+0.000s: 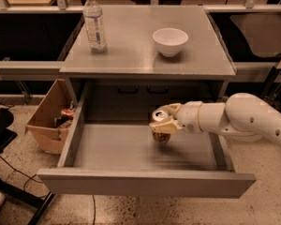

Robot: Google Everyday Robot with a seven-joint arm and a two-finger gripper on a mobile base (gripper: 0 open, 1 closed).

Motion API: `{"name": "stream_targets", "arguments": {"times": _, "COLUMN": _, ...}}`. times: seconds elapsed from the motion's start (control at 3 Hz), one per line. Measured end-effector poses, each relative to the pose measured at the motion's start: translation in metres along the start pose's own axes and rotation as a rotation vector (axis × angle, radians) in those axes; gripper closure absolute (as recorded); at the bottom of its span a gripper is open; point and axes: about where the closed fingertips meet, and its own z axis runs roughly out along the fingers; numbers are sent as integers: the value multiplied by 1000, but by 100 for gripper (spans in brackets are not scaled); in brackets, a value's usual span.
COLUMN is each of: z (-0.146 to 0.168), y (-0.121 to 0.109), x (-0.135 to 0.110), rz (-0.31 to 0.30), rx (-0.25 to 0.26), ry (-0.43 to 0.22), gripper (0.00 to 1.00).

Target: Place orange can into top drawer

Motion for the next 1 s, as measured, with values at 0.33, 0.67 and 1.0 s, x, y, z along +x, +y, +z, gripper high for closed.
{"name": "stream_targets", "arguments": {"times": 0.33, "z": 33, "y": 10, "x": 15, "rz": 27, "rx": -70, "ry": 8, "gripper": 100}}
{"name": "stream_targets", "arguments": {"times": 0.67, "z": 36, "y": 11, "x": 15, "rz": 28, "rx": -74, "ry": 8, "gripper": 81}}
{"name": "stream_targets", "arguments": {"times": 1.0, "z": 36, "y": 11, "x": 15, "rz": 28, "rx": -74, "ry": 8, "gripper": 58}}
